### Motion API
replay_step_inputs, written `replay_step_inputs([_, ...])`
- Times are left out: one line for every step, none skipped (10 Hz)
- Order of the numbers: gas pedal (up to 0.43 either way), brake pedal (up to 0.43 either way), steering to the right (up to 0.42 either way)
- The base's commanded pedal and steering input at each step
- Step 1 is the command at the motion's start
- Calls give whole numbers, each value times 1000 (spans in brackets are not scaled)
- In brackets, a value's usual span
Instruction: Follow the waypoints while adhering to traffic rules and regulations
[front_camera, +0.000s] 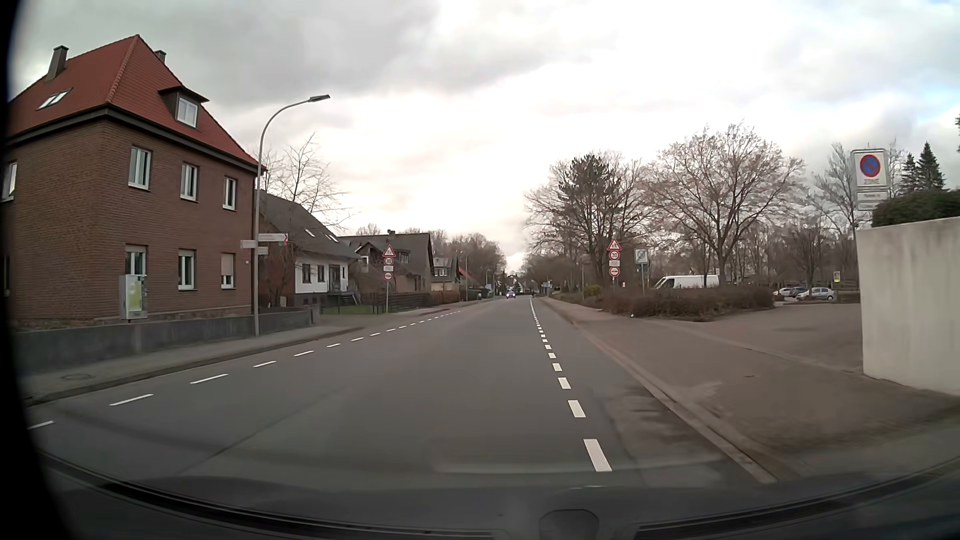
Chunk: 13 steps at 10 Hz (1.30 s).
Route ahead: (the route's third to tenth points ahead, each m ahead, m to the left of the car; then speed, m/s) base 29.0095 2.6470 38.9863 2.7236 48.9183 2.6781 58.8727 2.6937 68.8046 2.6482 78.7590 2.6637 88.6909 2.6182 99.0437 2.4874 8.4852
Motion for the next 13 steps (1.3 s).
replay_step_inputs([0, 55, -4])
replay_step_inputs([0, 0, -4])
replay_step_inputs([0, 0, -4])
replay_step_inputs([0, 0, -4])
replay_step_inputs([0, 0, -2])
replay_step_inputs([0, 0, 0])
replay_step_inputs([0, 0, 0])
replay_step_inputs([0, 0, 0])
replay_step_inputs([0, 0, 0])
replay_step_inputs([0, 0, 0])
replay_step_inputs([0, 0, 0])
replay_step_inputs([0, 0, 0])
replay_step_inputs([0, 0, 2])
